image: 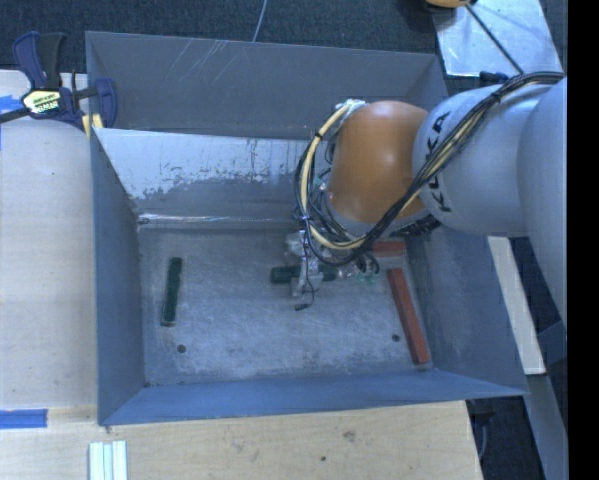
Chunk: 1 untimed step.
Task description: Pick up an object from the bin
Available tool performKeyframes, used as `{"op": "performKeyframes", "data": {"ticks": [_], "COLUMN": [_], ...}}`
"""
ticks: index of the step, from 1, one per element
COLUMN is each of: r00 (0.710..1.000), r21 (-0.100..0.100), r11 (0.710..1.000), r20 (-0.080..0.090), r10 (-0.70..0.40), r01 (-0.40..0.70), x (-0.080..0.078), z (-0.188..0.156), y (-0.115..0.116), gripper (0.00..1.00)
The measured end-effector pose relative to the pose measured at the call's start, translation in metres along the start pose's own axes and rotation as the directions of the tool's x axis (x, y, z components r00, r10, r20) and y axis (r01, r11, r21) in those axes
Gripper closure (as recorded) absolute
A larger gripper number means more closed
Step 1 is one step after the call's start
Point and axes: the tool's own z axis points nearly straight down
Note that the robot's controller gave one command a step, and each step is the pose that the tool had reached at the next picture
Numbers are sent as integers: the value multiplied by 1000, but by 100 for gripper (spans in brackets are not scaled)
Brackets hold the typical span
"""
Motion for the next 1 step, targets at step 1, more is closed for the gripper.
{"op": "performKeyframes", "data": {"ticks": [1], "r00": [1000], "r21": [0], "r11": [1000], "r20": [0], "r10": [0], "r01": [0], "x": [0], "z": [0], "y": [0], "gripper": [100]}}
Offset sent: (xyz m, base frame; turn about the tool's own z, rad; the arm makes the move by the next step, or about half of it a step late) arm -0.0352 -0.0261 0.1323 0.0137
